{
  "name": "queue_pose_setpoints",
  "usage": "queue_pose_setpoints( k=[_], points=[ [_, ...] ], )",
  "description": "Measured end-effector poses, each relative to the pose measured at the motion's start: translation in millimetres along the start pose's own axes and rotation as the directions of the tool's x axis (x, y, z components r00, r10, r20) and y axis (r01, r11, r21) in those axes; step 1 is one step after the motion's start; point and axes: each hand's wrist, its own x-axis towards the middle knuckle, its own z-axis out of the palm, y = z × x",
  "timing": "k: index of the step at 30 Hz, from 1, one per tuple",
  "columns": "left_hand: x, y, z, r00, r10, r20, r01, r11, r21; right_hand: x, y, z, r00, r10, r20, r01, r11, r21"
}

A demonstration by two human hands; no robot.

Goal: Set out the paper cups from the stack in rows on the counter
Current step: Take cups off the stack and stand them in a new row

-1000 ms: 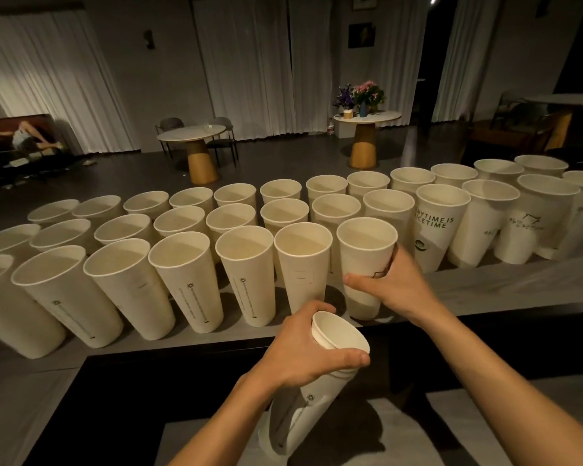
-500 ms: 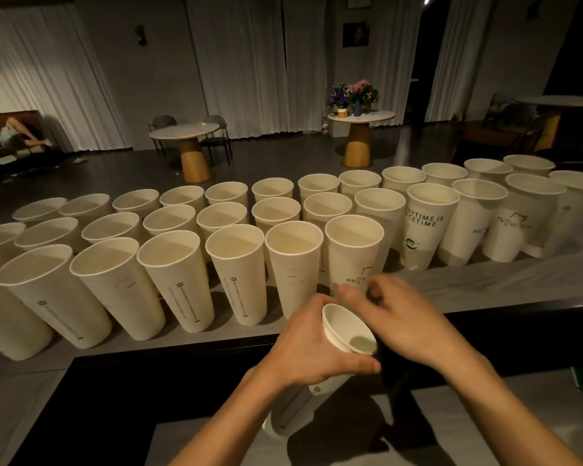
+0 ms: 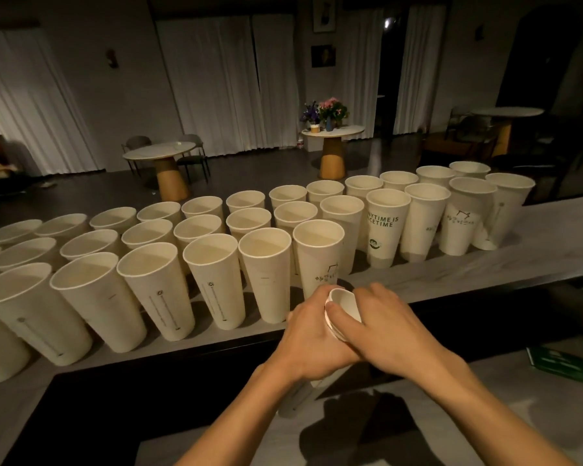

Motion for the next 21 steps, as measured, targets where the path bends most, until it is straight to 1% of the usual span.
queue_pose_setpoints(
  k=[6, 8, 10, 11, 13, 15, 16, 17, 18, 19, 20, 21],
  points=[
    [2.0, 11.5, 4.2, 0.997, 0.028, 0.075, -0.026, 0.999, -0.024, -3.1, 17.8, -4.4, 1.0, -0.011, 0.021, 0.012, 0.998, -0.069],
    [4.1, 13.1, 4.2, 0.992, 0.021, 0.121, -0.016, 0.999, -0.04, -2.1, 27.5, -6.8, 0.994, -0.072, 0.08, 0.078, 0.994, -0.079],
    [6.0, 6.7, 2.3, 0.984, -0.025, 0.174, 0.037, 0.997, -0.07, -1.5, 37.4, -15.7, 0.983, -0.15, 0.109, 0.157, 0.986, -0.051],
    [7.1, 1.5, 1.1, 0.977, -0.043, 0.208, 0.062, 0.995, -0.081, -0.5, 43.6, -23.2, 0.978, -0.187, 0.088, 0.19, 0.981, -0.03],
    [7.3, -8.5, -1.2, 0.966, -0.066, 0.249, 0.087, 0.994, -0.073, 2.5, 55.4, -38.7, 0.972, -0.232, -0.025, 0.233, 0.972, 0.035],
    [7.5, -12.8, -1.7, 0.97, -0.068, 0.233, 0.089, 0.993, -0.08, 6.1, 63.0, -46.2, 0.966, -0.208, -0.151, 0.233, 0.956, 0.179],
    [8.1, -13.4, -1.0, 0.974, -0.066, 0.218, 0.088, 0.992, -0.095, 7.7, 63.8, -44.8, 0.964, -0.174, -0.202, 0.23, 0.926, 0.301],
    [9.9, -13.0, 0.7, 0.977, -0.06, 0.204, 0.085, 0.99, -0.113, 9.8, 64.9, -40.1, 0.963, -0.126, -0.237, 0.224, 0.863, 0.453],
    [11.6, -12.0, 2.3, 0.98, -0.055, 0.19, 0.081, 0.988, -0.133, 11.3, 66.2, -32.3, 0.964, -0.071, -0.257, 0.219, 0.76, 0.612],
    [13.9, -10.7, 4.6, 0.983, -0.052, 0.174, 0.08, 0.985, -0.154, 12.1, 67.9, -23.2, 0.965, -0.016, -0.261, 0.212, 0.634, 0.744],
    [15.5, -9.9, 5.9, 0.986, -0.053, 0.161, 0.081, 0.981, -0.174, 11.6, 68.4, -14.5, 0.97, 0.022, -0.243, 0.196, 0.521, 0.831],
    [17.2, -9.8, 6.9, 0.987, -0.056, 0.153, 0.085, 0.978, -0.19, 11.1, 68.3, -6.3, 0.977, 0.024, -0.21, 0.178, 0.438, 0.881]
  ],
)
